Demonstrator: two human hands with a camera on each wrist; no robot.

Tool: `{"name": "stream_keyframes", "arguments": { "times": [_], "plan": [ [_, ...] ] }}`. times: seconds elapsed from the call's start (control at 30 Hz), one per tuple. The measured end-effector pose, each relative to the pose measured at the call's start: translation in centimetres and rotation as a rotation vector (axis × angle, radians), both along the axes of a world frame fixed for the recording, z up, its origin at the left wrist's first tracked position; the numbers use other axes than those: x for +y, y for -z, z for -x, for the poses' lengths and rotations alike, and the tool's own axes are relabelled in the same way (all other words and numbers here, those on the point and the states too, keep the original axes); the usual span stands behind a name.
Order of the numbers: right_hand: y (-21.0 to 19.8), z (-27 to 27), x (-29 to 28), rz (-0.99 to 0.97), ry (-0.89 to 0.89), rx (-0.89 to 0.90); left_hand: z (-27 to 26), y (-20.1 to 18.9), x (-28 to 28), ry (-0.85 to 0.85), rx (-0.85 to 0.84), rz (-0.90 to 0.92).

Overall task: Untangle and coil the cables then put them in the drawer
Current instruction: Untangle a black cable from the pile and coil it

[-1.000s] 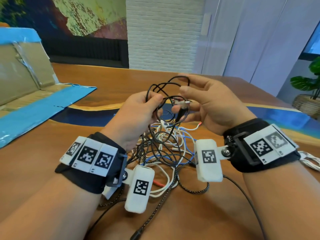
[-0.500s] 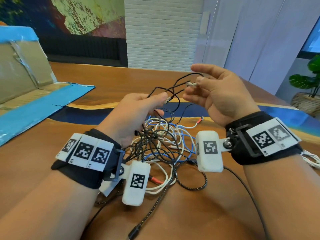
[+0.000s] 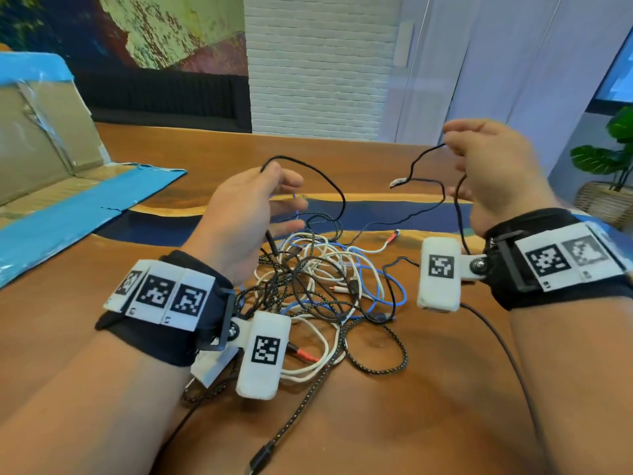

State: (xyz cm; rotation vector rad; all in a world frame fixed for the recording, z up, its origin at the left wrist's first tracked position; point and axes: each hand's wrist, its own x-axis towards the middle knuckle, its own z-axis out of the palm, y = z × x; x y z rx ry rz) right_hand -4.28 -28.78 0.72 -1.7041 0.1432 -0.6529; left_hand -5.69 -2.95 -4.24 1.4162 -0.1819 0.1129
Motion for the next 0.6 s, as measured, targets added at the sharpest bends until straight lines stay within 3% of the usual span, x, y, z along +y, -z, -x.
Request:
{"name": "stream_keyframes", "arguments": {
  "times": [0.17, 0.3, 0.43, 0.5, 0.6],
  "plan": [
    [0.1, 1.0, -0.4, 0.274, -0.095, 0.057, 0.6, -0.4, 0.0, 0.257, 0.020, 0.027],
    [-0.8, 2.7, 2.3, 0.282, -0.469, 0.033, 1.5, -0.9, -0.2, 0.380, 0.059, 0.085],
    [0.3, 3.4, 6.2, 0.441, -0.708, 0.047, 1.4, -1.1, -0.5, 0.318, 0.076, 0.113],
    [0.6, 3.4, 6.7, 0.334, -0.717, 0.024, 1.3, -1.1, -0.3, 0.321, 0.083, 0.034],
    [1.0, 3.2, 6.0, 0.222, -0.644, -0.016, 1.6, -0.8, 0.0, 0.418, 0.075, -0.244]
  ]
}}
